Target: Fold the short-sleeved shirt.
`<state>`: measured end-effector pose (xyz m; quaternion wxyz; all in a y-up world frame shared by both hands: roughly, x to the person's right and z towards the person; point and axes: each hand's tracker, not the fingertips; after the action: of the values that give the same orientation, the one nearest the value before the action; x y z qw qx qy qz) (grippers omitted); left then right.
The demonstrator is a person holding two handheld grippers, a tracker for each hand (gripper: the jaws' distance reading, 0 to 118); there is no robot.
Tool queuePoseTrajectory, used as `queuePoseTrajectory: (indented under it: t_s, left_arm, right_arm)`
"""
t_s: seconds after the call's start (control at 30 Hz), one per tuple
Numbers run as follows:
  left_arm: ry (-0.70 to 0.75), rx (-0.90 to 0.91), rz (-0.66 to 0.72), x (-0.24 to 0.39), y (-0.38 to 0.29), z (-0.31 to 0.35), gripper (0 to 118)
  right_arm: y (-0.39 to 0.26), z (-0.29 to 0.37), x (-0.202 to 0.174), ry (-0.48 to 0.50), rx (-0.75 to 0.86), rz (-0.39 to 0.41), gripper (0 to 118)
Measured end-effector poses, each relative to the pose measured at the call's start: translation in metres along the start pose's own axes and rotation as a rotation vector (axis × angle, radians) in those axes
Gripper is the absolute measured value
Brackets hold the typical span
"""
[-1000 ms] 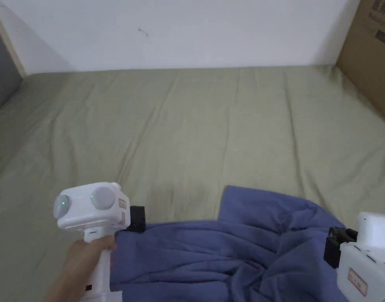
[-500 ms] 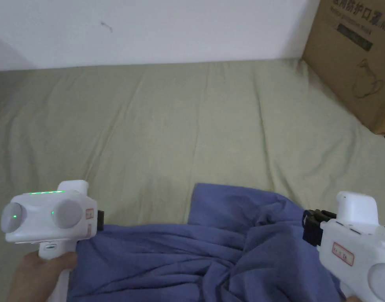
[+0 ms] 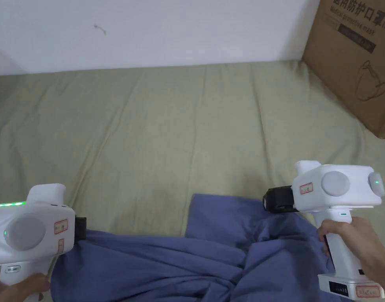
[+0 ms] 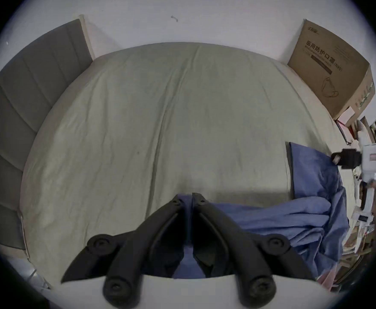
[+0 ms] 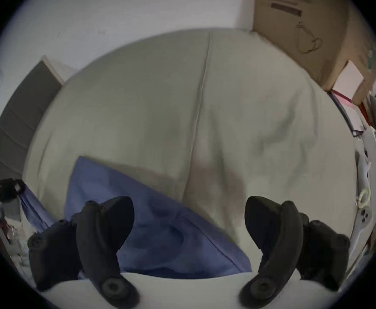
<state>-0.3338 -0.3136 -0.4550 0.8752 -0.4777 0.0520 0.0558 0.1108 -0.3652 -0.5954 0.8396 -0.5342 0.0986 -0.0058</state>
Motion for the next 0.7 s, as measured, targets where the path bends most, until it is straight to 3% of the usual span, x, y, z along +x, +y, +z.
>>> queuePoseTrajectory:
  t_s: [0.07,0.1,0.13,0.2,0.23,0.3,0.37,0.4,0.53,0.7]
  left_arm:
    - [-0.008,-0.006,0.017,-0.002,0.001,-0.003,4]
    - [-0.008,-0.006,0.016,-0.001,0.001,-0.004,4]
    - [-0.003,-0.008,0.006,0.000,0.000,-0.004,4]
    - [0.009,-0.010,-0.010,0.000,0.001,-0.005,4]
    - [0.010,-0.009,-0.016,0.000,0.001,-0.004,4]
    - [0.010,-0.005,-0.012,-0.001,0.003,-0.001,4]
    - [0.016,0.007,0.001,-0.003,0.005,0.004,4]
    - [0.022,0.012,0.007,-0.003,0.006,0.008,4]
    - [0.045,0.054,-0.019,-0.004,0.014,0.031,4]
    - [0.100,0.149,-0.034,-0.011,0.032,0.080,4]
  right_arm:
    - [-0.002,-0.018,-0.007,-0.008,-0.083,0.051,96]
    - [-0.008,-0.026,-0.010,-0.032,-0.113,0.085,85]
    - [-0.009,-0.025,-0.012,-0.075,-0.069,0.097,83]
    - [-0.005,-0.015,-0.012,-0.048,-0.061,0.062,80]
    - [-0.005,-0.009,-0.010,-0.047,-0.028,0.057,60]
    - [-0.002,-0.002,-0.006,-0.045,0.012,0.027,3]
    - [0.001,-0.003,-0.001,0.014,-0.003,-0.074,3]
    - [0.001,0.000,-0.001,-0.004,-0.004,-0.086,3]
    - [0.000,0.032,-0.013,-0.025,0.055,-0.007,3]
    - [0.017,0.102,-0.010,-0.031,0.196,-0.040,3]
